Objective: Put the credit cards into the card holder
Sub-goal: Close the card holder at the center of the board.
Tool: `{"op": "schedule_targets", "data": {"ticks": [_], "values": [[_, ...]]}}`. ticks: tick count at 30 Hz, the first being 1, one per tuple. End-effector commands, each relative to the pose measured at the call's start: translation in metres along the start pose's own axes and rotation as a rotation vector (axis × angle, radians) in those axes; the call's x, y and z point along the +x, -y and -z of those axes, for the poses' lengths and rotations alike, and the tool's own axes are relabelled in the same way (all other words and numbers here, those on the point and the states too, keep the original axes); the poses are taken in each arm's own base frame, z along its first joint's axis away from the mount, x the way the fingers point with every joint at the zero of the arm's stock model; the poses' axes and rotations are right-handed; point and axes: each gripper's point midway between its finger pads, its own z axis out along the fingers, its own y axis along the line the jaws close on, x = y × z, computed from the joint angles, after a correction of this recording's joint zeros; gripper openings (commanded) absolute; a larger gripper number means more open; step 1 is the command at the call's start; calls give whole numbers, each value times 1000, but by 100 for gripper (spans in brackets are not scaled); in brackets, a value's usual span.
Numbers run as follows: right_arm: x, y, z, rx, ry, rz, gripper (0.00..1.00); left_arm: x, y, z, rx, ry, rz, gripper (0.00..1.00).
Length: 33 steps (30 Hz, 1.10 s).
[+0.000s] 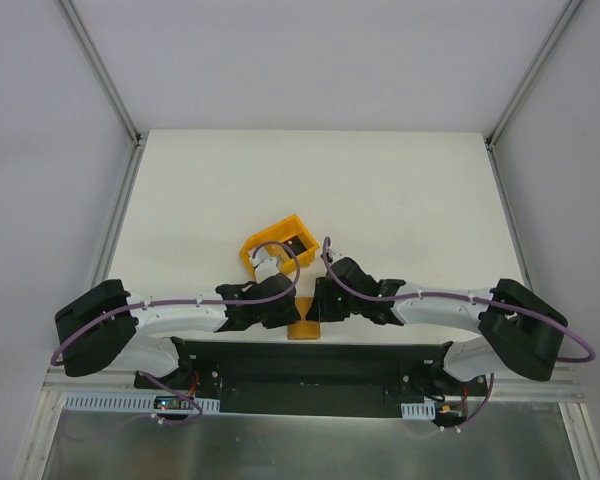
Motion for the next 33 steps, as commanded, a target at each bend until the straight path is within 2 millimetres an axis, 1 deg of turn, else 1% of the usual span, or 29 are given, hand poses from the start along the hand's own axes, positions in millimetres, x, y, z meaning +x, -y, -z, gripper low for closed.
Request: {"op": "schedule_targets", "data": {"ticks": [1,5,6,9,13,16,17,19,21,24,28,30,31,32,33], "values": [[1,6,7,110,3,102,26,17,-21,-4,-66,-49,13,33],[6,5,8,144,-24,121,25,18,-23,-4,-72,-48,29,31],[3,8,9,184,-5,135,25,18,-23,-4,-71,-46,35,31],[2,15,11,247,-4,139,26,18,-24,-3,-69,-43,40,30],[-2,20,7,298,-14,159,26,17,-24,-1,-63,-37,46,29],[1,18,3,298,-31,151,26,16,-23,0,-56,-33,45,29],[2,21,2,309,-34,146,26,15,-22,0,-51,-29,46,29],[3,21,0,310,-41,151,23,14,-21,0,-47,-28,39,29],[2,19,-3,301,-43,151,18,15,-19,0,-43,-28,34,28],[-2,16,-4,296,-20,148,12,16,-18,-1,-42,-34,22,27],[-8,7,-4,254,8,151,3,17,-16,-3,-44,-38,14,26],[-9,4,-3,235,20,147,3,17,-16,-3,-45,-36,11,26],[-11,2,-1,227,27,149,5,17,-16,-2,-43,-34,12,27],[-11,2,1,225,35,147,8,15,-15,-2,-40,-28,9,28],[-13,2,3,225,44,148,9,14,-15,-1,-40,-21,8,31]]}}
